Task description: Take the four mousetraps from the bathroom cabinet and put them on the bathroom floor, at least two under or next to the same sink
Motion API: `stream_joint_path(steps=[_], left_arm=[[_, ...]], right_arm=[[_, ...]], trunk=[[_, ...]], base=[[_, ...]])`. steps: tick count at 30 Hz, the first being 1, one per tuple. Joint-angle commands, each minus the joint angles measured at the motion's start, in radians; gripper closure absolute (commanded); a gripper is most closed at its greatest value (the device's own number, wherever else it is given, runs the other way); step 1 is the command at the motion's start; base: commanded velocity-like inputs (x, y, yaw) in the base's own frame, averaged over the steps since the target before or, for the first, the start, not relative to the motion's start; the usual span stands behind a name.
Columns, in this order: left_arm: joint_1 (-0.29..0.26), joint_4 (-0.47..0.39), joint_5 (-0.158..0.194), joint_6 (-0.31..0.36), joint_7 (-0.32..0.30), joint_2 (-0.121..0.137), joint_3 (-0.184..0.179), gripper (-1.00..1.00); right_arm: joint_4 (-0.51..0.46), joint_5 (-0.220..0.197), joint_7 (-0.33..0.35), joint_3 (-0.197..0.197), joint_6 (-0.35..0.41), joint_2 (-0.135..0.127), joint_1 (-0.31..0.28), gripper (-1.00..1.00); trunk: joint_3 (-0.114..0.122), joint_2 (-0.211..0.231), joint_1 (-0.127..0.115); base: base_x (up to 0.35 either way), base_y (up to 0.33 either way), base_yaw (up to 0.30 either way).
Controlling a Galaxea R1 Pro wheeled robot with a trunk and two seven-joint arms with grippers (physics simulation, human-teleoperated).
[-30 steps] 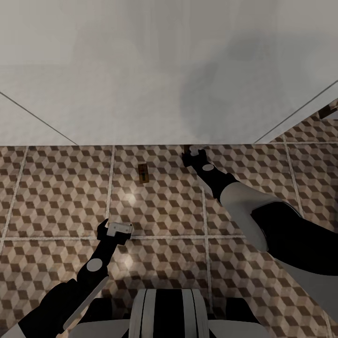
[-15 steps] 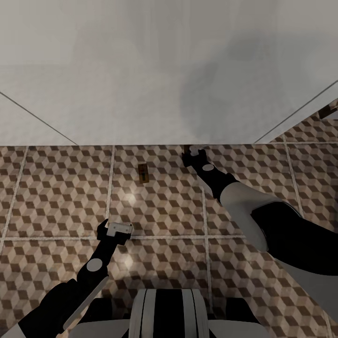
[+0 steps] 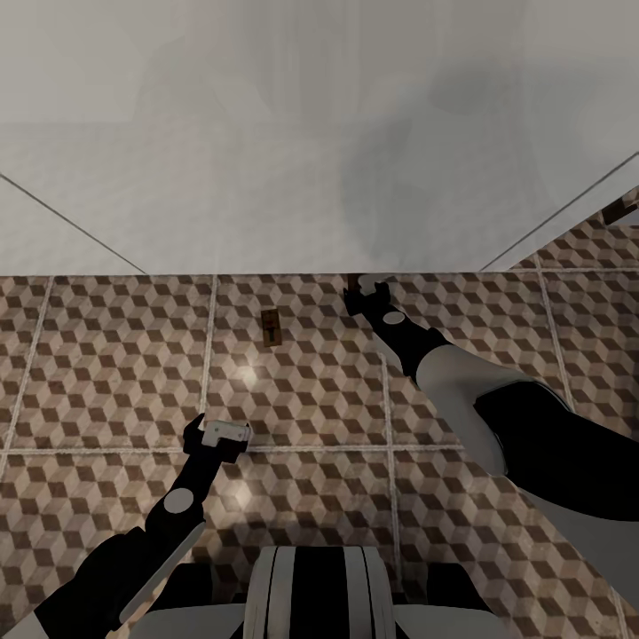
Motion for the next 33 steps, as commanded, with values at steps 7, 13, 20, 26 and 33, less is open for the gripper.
stream_joint_path(steps=[7,13,20,26,33], left_arm=[[-0.001,-0.007,0.007,0.004,0.009,0.001,-0.004,-1.0],[-0.001,-0.012,0.007,0.005,0.009,0.001,-0.004,-1.0],[-0.001,-0.034,0.007,0.006,0.012,0.014,-0.004,-1.0],[-0.001,-0.071,0.015,0.006,0.014,0.07,-0.005,-1.0],[0.003,-0.138,0.064,0.006,0.015,0.152,-0.006,-1.0]], right_arm=[[0.009,0.004,-0.004,0.003,-0.002,0.0,-0.001,1.0],[0.018,0.004,-0.004,0.002,-0.001,0.0,-0.001,1.0],[0.019,0.004,-0.004,0.002,-0.001,0.0,-0.001,1.0],[0.019,0.004,-0.004,0.003,-0.001,0.0,-0.001,1.0],[0.019,0.004,-0.004,0.003,-0.001,0.0,-0.001,1.0]], trunk=[[0.0,0.0,0.0],[0.0,0.0,0.0],[0.0,0.0,0.0],[0.0,0.0,0.0],[0.0,0.0,0.0]], base=[[0.0,0.0,0.0],[0.0,0.0,0.0],[0.0,0.0,0.0],[0.0,0.0,0.0],[0.0,0.0,0.0]])
